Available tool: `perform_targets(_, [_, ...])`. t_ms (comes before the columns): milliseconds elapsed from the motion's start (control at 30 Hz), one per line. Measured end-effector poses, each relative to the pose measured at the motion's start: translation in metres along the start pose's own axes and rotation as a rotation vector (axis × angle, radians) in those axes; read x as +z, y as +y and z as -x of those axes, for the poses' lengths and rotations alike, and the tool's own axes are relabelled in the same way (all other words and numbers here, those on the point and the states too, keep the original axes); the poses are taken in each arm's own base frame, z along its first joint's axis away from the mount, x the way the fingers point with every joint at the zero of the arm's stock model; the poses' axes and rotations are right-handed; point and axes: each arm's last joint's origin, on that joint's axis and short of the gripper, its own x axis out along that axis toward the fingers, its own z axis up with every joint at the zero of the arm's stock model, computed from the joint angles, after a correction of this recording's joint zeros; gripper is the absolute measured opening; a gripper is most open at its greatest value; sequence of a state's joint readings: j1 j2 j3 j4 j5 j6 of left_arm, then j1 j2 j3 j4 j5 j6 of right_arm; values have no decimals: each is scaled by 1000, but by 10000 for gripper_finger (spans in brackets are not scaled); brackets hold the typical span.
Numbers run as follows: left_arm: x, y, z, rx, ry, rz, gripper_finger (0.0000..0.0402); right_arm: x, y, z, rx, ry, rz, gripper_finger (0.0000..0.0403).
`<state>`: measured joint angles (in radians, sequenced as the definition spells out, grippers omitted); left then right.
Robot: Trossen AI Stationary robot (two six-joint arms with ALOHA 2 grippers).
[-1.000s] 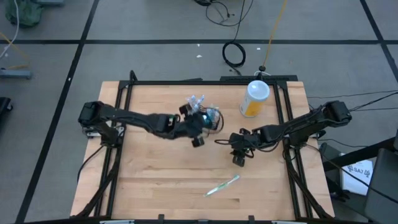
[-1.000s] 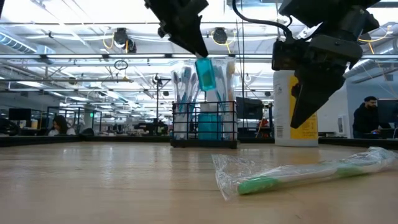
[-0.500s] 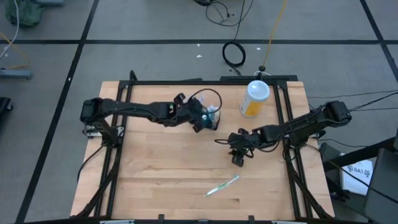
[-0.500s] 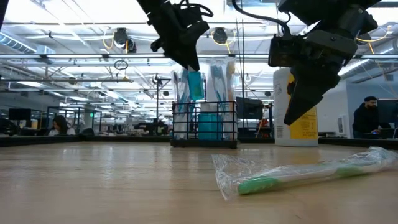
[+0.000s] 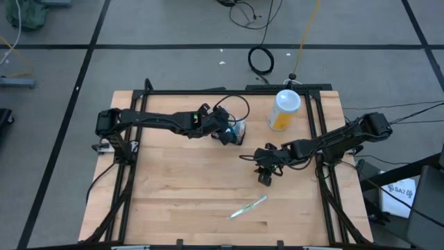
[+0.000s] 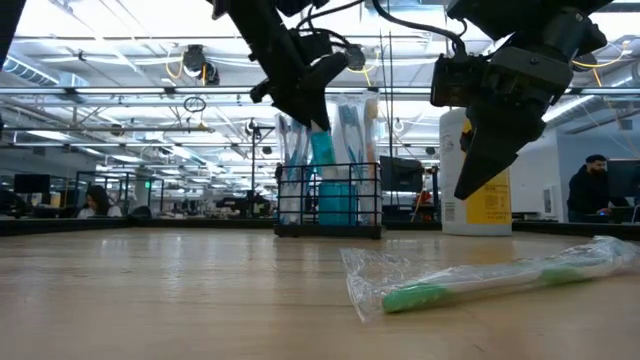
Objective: Pick & Place toothbrushing station
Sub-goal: Put the blue mouthwash into the black wire organizer
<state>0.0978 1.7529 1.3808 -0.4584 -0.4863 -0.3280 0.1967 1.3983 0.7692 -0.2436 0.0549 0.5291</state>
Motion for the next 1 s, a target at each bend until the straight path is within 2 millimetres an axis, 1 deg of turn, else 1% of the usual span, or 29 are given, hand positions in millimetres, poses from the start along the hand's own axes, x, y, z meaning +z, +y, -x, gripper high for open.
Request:
perform_targets(100, [-4, -2, -7, 2, 21, 15, 108, 2, -1, 0, 2, -10, -3, 134])
perform_targets(233, [-13, -2, -23, 10, 89, 11, 108, 3, -1, 0, 7, -24, -8, 134])
perform_targets(433, [-18, 1, -44, -52, 150, 33, 108, 6, -1, 0, 17, -49, 32, 134])
perform_targets(700, [-16, 11, -49, -76, 171, 60, 108, 6, -1, 0, 20, -48, 40, 134])
perform_targets(833, [-16, 11, -49, -121, 186, 37, 108, 6, -1, 0, 20, -48, 40, 134])
perform_targets(1000, [-16, 9, -48, -123, 187, 24, 109, 6, -1, 0, 20, -47, 38, 134])
